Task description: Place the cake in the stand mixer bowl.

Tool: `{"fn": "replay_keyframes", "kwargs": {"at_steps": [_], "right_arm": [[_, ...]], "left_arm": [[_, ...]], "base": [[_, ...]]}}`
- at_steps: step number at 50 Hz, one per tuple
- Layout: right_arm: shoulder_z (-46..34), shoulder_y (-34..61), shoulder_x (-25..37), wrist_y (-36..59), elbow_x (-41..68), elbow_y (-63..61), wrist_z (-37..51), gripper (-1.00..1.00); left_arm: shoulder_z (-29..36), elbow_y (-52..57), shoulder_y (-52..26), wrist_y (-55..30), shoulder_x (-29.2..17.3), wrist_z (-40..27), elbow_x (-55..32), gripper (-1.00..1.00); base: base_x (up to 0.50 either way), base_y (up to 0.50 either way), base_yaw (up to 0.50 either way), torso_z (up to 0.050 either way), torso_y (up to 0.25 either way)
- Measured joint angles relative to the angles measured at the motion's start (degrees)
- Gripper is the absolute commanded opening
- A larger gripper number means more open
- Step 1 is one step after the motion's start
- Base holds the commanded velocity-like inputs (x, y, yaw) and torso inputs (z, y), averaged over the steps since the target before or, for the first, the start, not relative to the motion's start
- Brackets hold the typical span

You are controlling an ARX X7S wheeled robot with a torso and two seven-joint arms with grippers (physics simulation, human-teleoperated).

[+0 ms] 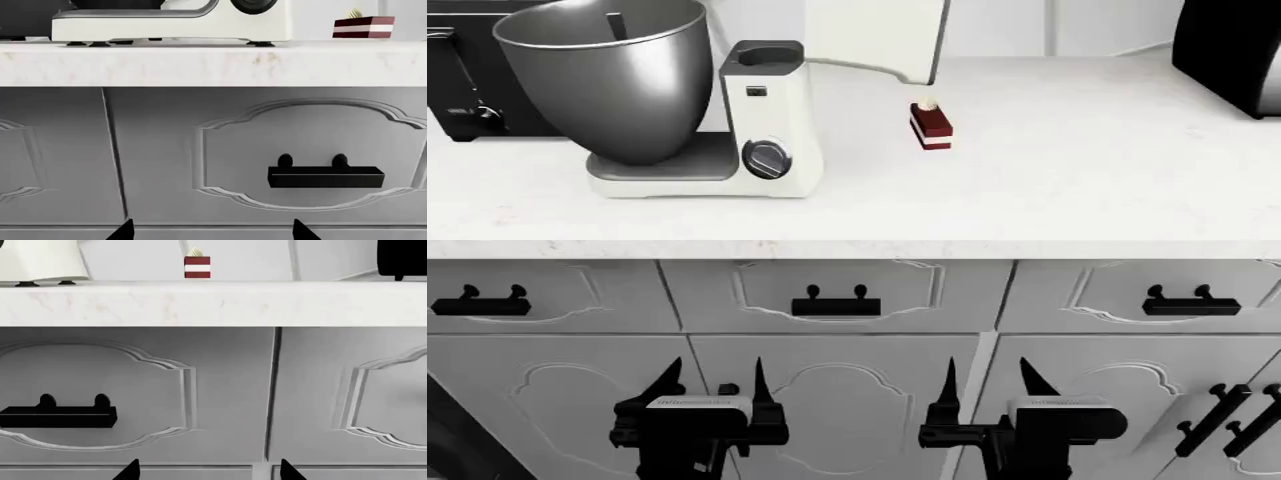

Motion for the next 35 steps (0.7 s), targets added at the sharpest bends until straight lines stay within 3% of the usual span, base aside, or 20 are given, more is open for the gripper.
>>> {"fn": "replay_keyframes", "kwargs": {"at_steps": [11, 26, 35], "right_arm": [[-1.4, -0.7, 1.5, 1.9, 0.5, -2.3, 1.8, 1.00], [-0.1, -5.1, 6.3, 13.8, 2.3, -22.2, 2.9, 1.00], [1.0, -5.6, 8.3, 20.3, 4.1, -31.1, 2.9, 1.00]], "left_arm": [[0.7, 4.6, 0.9, -3.3, -1.6, -2.2, -0.8, 1.00], [-3.9, 32.4, 7.1, -20.0, -7.1, -3.0, -6.1, 1.00], [-9.3, 44.7, 11.8, -24.5, -8.3, -3.9, -9.8, 1.00]], "base": [[0.00, 0.00, 0.00, 0.000, 0.000], [0.00, 0.00, 0.00, 0.000, 0.000], [0.00, 0.00, 0.00, 0.000, 0.000]]}}
